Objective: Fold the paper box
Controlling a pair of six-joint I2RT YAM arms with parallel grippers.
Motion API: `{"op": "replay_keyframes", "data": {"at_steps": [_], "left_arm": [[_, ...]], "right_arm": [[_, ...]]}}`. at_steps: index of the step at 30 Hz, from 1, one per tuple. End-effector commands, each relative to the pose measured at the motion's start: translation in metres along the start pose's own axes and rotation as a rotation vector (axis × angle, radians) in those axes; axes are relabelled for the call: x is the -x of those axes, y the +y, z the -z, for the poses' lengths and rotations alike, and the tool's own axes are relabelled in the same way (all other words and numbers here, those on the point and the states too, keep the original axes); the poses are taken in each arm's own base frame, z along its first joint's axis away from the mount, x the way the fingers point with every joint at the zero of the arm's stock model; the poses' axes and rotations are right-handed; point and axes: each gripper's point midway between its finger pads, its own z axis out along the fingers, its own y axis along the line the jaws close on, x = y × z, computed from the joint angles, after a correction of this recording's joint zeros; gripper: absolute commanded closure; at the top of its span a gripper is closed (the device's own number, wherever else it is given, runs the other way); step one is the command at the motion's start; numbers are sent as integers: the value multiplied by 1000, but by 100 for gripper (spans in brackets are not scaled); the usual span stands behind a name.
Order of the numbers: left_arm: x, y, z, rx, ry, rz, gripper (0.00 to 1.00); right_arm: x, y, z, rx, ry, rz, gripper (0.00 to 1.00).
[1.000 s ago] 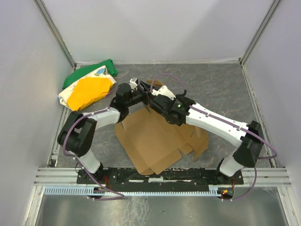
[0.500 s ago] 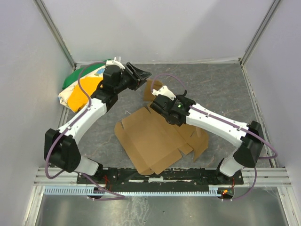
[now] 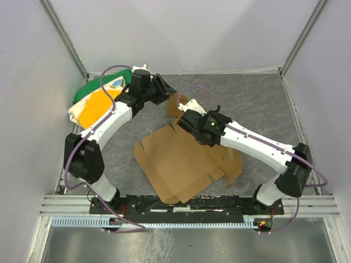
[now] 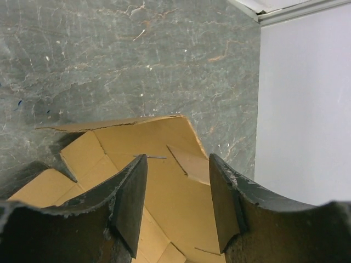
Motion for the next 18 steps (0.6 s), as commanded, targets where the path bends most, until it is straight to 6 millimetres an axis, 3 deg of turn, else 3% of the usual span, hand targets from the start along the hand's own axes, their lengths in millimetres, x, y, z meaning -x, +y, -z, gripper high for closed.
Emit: {"op": "replay_keyframes", "data": {"at_steps": [1,10,18], "left_arm": [[13,-23,7,-65,-36,-75,44],[-10,-10,2,-59,24,-62,46],[-40,-24,4,-100,84,-90,48]], "right_arm": [[4,18,-1,69,-7,-60,98],[9,21,0,79,-21,-71,98],[9,28,-2,95,-8,-60,98]]}}
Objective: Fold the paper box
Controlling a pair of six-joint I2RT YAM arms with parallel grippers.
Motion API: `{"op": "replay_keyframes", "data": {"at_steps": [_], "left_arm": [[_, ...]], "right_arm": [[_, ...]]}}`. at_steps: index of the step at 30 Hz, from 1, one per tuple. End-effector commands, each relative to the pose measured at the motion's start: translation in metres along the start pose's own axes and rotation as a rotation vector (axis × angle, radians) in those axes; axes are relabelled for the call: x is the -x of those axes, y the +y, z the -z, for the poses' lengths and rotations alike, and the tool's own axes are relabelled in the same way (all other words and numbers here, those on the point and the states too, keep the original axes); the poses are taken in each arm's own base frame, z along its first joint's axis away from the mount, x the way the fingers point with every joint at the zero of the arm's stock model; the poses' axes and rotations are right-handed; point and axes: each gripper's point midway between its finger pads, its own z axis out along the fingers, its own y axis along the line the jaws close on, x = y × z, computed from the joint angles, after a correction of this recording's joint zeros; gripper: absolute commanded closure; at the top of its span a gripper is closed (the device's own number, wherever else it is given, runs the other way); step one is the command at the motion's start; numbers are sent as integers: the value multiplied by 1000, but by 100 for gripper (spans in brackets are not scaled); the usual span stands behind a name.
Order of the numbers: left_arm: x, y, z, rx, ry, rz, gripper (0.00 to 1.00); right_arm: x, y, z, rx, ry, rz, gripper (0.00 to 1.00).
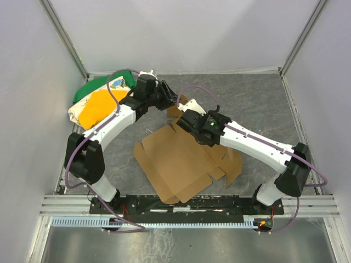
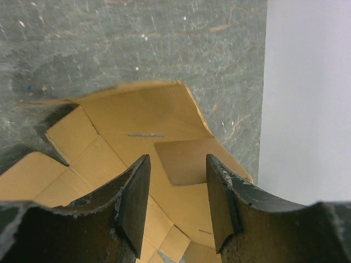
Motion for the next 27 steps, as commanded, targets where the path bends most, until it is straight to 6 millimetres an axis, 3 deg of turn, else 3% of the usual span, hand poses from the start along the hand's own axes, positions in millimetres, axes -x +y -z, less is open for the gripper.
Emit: {"op": "replay_keyframes", "data": {"at_steps": [1,8,21,27], "left_arm": [[-16,-23,6,-83,22,-71,48],[-44,-38,9,-160,91,-29,49],[-32,-62,19,-260,38,6,49],[-30,-42,19,-176,20,-22,48]], "right_arm": [[8,28,-3,91,-5,-58,98],[8,41,-5,111,-1,-47,98],[4,52,-8,118,13,-22,98],[2,33,-8,14,9,-44,98]]}}
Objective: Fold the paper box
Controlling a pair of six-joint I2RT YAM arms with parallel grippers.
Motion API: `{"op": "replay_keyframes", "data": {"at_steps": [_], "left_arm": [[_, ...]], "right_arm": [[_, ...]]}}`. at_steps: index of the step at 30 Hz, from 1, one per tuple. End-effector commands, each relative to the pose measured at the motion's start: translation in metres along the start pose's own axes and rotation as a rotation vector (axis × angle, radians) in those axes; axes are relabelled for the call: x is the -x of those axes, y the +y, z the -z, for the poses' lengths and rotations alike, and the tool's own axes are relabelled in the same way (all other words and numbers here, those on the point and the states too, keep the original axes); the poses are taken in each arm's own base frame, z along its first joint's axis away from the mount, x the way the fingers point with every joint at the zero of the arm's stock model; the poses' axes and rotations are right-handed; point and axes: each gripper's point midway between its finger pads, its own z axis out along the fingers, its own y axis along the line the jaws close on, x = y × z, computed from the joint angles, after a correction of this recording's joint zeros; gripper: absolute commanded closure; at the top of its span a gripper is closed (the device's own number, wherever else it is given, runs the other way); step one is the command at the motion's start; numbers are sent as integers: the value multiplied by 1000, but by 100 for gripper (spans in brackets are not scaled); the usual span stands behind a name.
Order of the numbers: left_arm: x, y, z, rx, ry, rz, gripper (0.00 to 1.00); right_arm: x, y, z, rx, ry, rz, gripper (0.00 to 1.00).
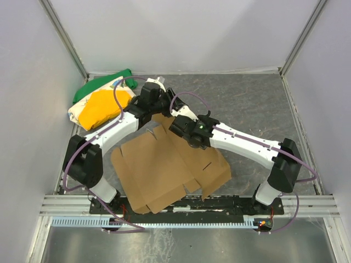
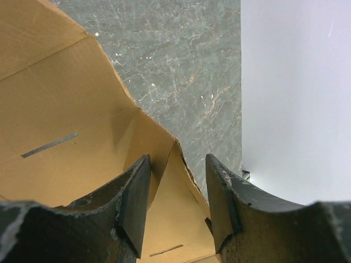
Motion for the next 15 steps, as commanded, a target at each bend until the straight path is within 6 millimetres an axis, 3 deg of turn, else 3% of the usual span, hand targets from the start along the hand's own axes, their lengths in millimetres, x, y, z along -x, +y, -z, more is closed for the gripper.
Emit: {"op": "replay_keyframes", "data": {"at_steps": [1,4,11,15], "left_arm": [[19,-19,18,-34,-70,-36,47],[26,-16,26,-4,-98,-56,45],[50,-37,48,-45,-165,-67,41],[57,-46,49,-121,-164,-36,40]], "right_arm": [[6,-13,5,-73,-36,-70,99],[9,-26,8,-132,-49,-72,99],[13,-59,11,-315,-102,-16,99],[11,-76,15,-417,-136,9,99]]}}
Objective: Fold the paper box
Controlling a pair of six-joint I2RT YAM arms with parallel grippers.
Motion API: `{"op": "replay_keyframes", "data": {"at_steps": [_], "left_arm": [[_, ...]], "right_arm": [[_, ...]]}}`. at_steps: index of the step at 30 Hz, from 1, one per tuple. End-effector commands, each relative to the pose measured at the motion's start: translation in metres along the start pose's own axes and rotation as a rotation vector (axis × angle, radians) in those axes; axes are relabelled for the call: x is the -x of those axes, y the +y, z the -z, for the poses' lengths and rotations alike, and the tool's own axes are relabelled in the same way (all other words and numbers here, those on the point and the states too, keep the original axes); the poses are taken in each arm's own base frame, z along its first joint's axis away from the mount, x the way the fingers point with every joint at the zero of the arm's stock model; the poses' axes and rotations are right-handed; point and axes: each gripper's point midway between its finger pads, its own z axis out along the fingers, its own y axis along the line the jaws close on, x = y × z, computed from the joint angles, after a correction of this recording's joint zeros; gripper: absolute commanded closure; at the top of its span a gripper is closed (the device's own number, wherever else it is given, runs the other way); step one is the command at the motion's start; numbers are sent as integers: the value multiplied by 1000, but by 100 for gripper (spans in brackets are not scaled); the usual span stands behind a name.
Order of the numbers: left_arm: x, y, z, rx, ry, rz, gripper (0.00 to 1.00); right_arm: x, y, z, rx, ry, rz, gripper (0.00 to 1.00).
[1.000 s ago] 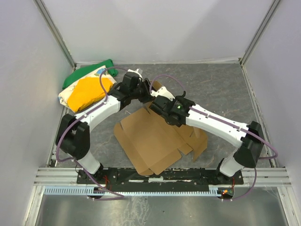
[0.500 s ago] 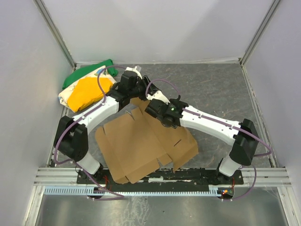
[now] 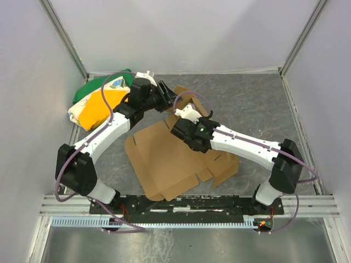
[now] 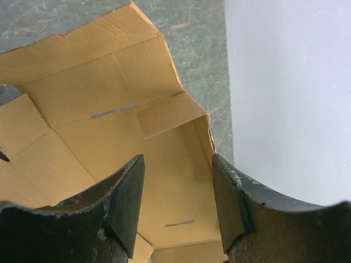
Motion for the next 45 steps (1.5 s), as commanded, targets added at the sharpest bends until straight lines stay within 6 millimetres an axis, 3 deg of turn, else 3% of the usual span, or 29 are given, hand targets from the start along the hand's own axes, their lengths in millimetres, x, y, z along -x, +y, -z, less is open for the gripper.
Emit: {"op": "replay_keyframes", "data": {"at_steps": [1,7,11,26,36,39,42,44,45], "left_arm": [[26,-40,14,-166,-50,-4,40],[8,-76,15,-457,56,62,42],[-13,-80,17,-584,157,124,43],[-32,-60,-16,-500,241,167,43],[-45,-75,-35,-555,267,195,44],[-51,-72,-41,-555,276,205,52],[-55,-69,-42,-580,272,221,74],[-57,-68,-43,-596,276,240,85],[-58,-66,-44,-601,278,253,90]], "right_arm": [[9,-41,6,-192,-87,-11,99],[7,-46,2,-272,-69,68,99],[9,-41,2,-251,-68,61,99],[10,-32,4,-166,-59,11,99],[12,-25,4,-123,-58,3,99],[11,-22,5,-102,-53,-11,98],[11,-19,7,-68,-55,-40,94],[10,-18,9,-44,-56,-54,85],[10,-17,10,-29,-56,-60,76]]}}
